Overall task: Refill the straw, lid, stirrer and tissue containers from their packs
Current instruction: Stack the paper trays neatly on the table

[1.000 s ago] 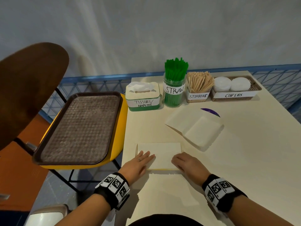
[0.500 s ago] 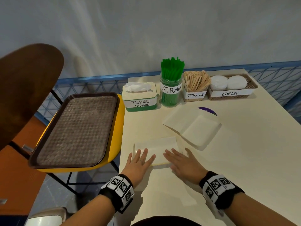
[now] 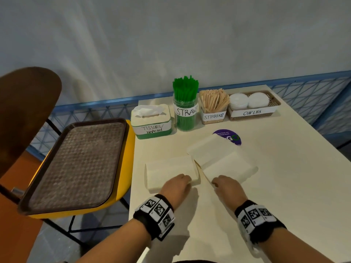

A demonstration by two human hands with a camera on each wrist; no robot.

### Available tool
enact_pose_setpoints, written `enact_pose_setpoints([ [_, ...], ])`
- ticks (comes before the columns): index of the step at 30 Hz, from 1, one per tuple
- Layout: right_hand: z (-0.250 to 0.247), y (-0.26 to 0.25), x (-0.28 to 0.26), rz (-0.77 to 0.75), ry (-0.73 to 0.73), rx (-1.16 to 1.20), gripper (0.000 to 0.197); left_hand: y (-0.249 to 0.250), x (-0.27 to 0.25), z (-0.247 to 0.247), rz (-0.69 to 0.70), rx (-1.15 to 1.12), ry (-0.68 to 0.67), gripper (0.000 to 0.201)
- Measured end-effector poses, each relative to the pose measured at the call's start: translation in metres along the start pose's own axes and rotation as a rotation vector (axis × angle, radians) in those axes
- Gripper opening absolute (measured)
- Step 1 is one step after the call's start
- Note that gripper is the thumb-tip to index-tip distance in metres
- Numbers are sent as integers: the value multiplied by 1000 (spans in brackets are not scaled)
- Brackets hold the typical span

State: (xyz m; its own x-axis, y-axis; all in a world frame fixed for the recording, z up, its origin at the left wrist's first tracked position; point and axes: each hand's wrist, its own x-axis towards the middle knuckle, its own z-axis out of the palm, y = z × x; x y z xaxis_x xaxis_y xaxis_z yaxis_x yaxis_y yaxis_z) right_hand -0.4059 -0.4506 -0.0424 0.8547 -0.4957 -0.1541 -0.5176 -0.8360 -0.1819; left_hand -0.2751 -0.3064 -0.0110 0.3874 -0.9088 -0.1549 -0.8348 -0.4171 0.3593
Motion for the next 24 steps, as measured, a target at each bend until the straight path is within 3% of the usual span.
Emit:
enact_pose_setpoints([
  [5,0,-16,-22,-4,-125,202,24,42,28,23,-180,-187,-205,39],
  [7,-15,-8,-29,0,-135,323,19,50,36,30,-199,-170,-234,35],
  [12,-54,66,-22,317,332,514,25,58,49,36,-226,-228,-275,28],
  [13,-58,84,-20,393,328,517,27,59,52,35,-227,-222,-277,29],
  [15,-56,119,-15,539,153,552,33,59,58,34,-220,-165,-282,32],
  [18,-50,141,-11,597,-50,777,25,62,66,31,-178,-50,-316,37],
  [20,-49,143,-12,590,-19,960,16,64,72,28,-171,-8,-340,39],
  [24,-50,145,-23,541,52,1172,19,66,82,22,-238,-7,-320,39],
])
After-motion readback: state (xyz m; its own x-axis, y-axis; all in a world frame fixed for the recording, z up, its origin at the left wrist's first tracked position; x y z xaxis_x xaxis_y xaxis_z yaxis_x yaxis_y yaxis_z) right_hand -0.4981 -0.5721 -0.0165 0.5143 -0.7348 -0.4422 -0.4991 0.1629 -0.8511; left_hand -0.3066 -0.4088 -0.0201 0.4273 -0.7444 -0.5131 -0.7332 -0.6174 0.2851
